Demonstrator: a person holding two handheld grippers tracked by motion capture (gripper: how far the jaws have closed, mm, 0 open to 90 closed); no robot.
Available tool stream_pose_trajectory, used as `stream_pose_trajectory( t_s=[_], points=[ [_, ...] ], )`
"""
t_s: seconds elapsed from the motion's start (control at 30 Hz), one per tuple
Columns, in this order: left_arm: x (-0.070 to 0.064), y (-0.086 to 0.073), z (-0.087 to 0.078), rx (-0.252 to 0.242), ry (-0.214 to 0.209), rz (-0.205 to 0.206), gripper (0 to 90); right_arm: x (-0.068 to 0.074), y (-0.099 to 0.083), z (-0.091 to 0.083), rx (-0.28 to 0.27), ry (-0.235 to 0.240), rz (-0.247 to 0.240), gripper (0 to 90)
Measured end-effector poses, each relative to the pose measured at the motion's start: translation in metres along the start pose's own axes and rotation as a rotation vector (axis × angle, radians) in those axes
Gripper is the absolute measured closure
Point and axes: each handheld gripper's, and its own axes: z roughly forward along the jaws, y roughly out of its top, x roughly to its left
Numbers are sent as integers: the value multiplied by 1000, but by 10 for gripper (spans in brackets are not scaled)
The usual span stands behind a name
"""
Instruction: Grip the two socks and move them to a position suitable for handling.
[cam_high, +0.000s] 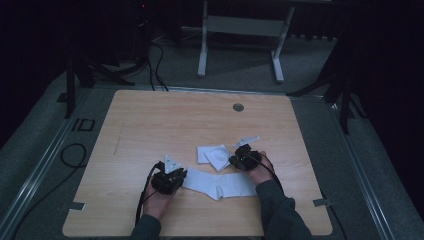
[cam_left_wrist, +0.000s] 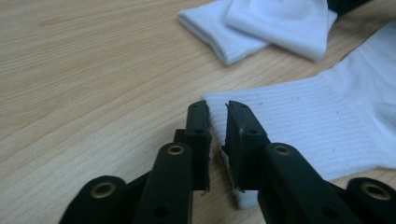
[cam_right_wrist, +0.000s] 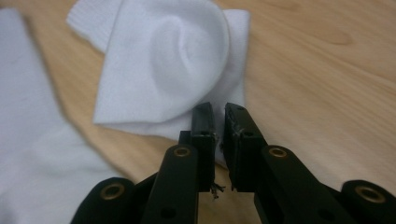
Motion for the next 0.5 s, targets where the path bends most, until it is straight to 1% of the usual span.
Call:
stream_pose_trajectory(
  t_s=[0.07, 0.2, 0.23, 0.37, 0.47, 0.5],
  points=[
    [-1, 1, 1, -3, 1, 2, 830, 6, 1, 0, 2, 9, -18, 818],
    [-5, 12, 10, -1, -7, 5, 862, 15, 1, 1, 5, 18, -31, 809],
    [-5, 12, 10, -1, -7, 5, 868, 16, 1, 1, 5, 16, -34, 807],
    [-7, 24, 22, 15, -2, 14, 871, 17, 1, 1, -2, 19, -27, 805],
    [-7, 33, 32, 25, 4, 9, 871, 17, 0, 0, -3, 24, -30, 804],
    [-7, 33, 32, 25, 4, 9, 870, 17, 0, 0, -3, 24, -30, 804]
  ],
)
